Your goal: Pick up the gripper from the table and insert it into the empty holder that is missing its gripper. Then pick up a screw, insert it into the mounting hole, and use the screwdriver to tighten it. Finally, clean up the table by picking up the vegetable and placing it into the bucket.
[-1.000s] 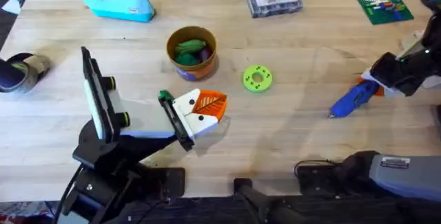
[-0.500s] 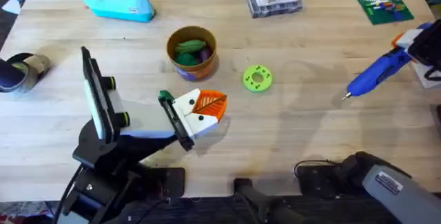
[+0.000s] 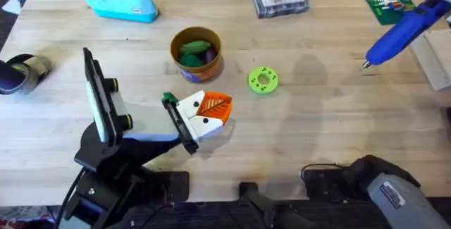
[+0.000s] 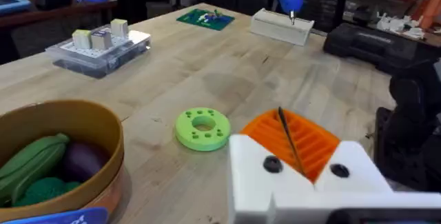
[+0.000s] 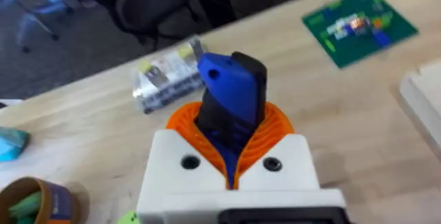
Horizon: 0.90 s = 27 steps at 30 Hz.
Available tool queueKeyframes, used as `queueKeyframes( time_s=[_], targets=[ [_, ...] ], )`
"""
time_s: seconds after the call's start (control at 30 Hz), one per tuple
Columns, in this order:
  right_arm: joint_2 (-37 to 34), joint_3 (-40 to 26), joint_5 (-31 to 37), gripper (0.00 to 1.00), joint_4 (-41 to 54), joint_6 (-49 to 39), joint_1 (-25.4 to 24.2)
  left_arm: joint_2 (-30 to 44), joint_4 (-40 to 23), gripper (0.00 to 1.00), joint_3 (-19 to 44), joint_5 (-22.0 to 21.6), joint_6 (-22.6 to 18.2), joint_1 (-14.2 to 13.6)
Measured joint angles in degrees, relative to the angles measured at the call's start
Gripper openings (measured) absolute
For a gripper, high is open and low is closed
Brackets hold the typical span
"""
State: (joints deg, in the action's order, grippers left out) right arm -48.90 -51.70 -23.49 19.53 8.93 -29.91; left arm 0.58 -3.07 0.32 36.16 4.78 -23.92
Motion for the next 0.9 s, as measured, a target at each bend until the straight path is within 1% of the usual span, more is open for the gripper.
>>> queueKeyframes(
  time_s=[0.1,0.2,0.4,0.53,0.7,0.9],
  targets=[
    [3.1,0.0,-1.6,0.025,-3.7,0.0,0.3,0.0,0.0,0.018,0.0,0.0,0.0,0.0],
    [6.5,0.0,-2.3,0.025,-6.1,0.0,2.1,0.0,0.0,0.018,0.0,0.0,0.0,0.0],
    [11.5,0.1,-3.5,0.025,-8.1,-1.4,9.1,0.0,0.0,0.018,0.0,0.0,0.0,0.0],
    [13.8,0.8,-3.6,0.025,-10.6,-4.2,14.0,0.0,0.0,0.018,0.0,0.0,0.0,0.0],
    [15.1,1.7,-4.1,0.025,-10.7,-6.8,18.1,0.0,0.0,0.018,0.0,0.0,0.0,0.0],
    [15.1,4.1,-4.2,0.025,-15.1,-7.9,24.7,0.0,0.0,0.018,0.0,0.0,0.0,0.0]
  ],
)
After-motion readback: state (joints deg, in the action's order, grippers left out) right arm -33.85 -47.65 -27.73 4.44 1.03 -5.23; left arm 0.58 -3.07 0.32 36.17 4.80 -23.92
